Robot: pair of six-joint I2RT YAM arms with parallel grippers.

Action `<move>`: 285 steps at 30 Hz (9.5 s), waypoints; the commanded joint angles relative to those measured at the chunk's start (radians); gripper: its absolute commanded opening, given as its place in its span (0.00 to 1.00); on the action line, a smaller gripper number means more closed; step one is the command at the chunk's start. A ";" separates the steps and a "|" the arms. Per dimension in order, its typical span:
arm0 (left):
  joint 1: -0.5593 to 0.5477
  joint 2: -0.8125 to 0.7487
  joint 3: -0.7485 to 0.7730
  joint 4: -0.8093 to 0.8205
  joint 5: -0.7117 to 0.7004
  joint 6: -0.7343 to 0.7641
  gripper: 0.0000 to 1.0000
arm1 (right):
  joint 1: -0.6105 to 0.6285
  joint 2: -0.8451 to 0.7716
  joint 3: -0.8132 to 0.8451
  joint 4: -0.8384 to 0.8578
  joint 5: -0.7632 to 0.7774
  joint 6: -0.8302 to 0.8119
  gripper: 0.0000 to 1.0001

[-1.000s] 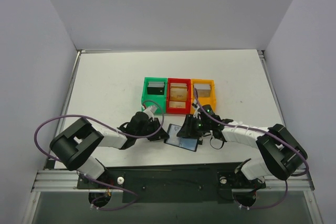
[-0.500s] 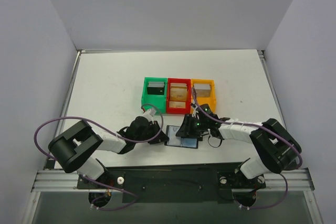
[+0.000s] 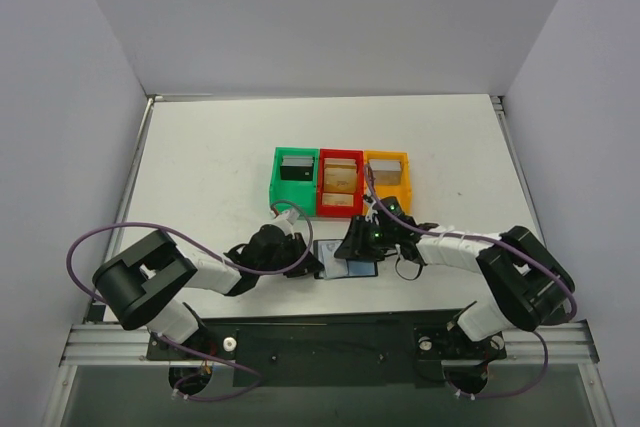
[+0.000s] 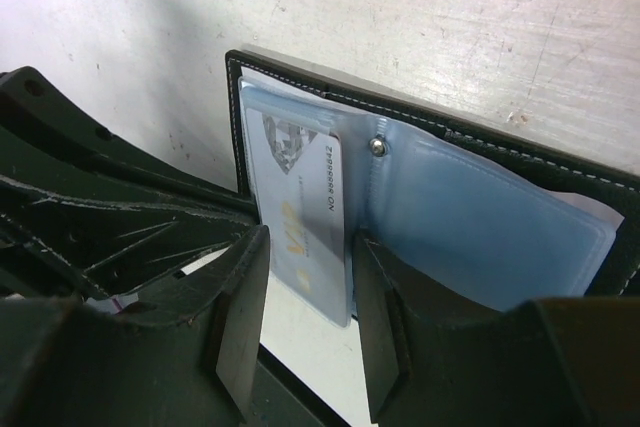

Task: Take the credit cards out of the card holder
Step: Remove the credit card from the card holder.

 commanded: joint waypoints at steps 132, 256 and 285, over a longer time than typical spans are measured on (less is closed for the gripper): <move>0.086 -0.103 0.079 -0.027 0.157 0.087 0.31 | -0.009 -0.119 -0.095 0.077 -0.128 0.007 0.38; 0.086 0.070 0.022 -0.014 0.023 0.078 0.25 | 0.011 -0.087 -0.107 0.275 -0.108 0.150 0.43; 0.025 0.110 0.017 0.076 0.044 0.021 0.24 | 0.011 0.005 -0.135 0.471 -0.131 0.240 0.43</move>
